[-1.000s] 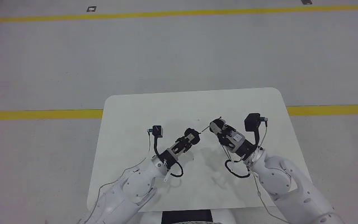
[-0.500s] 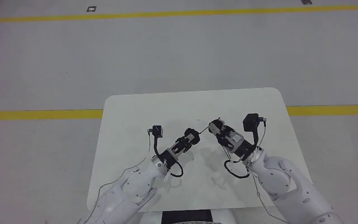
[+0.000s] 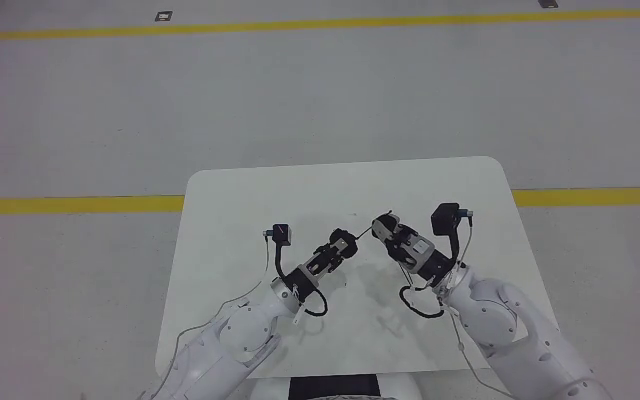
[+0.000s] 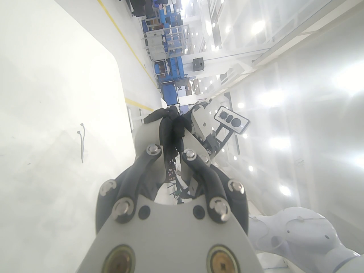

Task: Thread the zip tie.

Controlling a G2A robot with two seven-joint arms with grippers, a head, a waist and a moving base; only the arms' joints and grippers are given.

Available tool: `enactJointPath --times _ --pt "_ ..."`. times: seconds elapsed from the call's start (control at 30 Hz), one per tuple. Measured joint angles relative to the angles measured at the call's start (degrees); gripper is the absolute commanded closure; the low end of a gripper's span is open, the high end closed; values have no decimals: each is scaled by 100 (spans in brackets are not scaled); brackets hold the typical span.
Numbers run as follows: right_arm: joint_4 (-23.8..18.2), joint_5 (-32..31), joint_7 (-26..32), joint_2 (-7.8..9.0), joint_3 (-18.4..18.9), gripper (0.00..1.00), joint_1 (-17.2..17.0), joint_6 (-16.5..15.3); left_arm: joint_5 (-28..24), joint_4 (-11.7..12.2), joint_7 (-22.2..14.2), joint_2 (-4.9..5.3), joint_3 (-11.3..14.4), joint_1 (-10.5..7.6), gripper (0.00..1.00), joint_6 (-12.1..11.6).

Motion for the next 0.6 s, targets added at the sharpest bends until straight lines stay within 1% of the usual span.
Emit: enactJointPath --times 0.27,0.6 --pt "-84 1 61 -8 -25 100 -15 0 0 0 0 0 0 0 100 0" --pt "-61 -30 166 -6 -112 100 18 0 0 0 0 0 0 0 100 0"
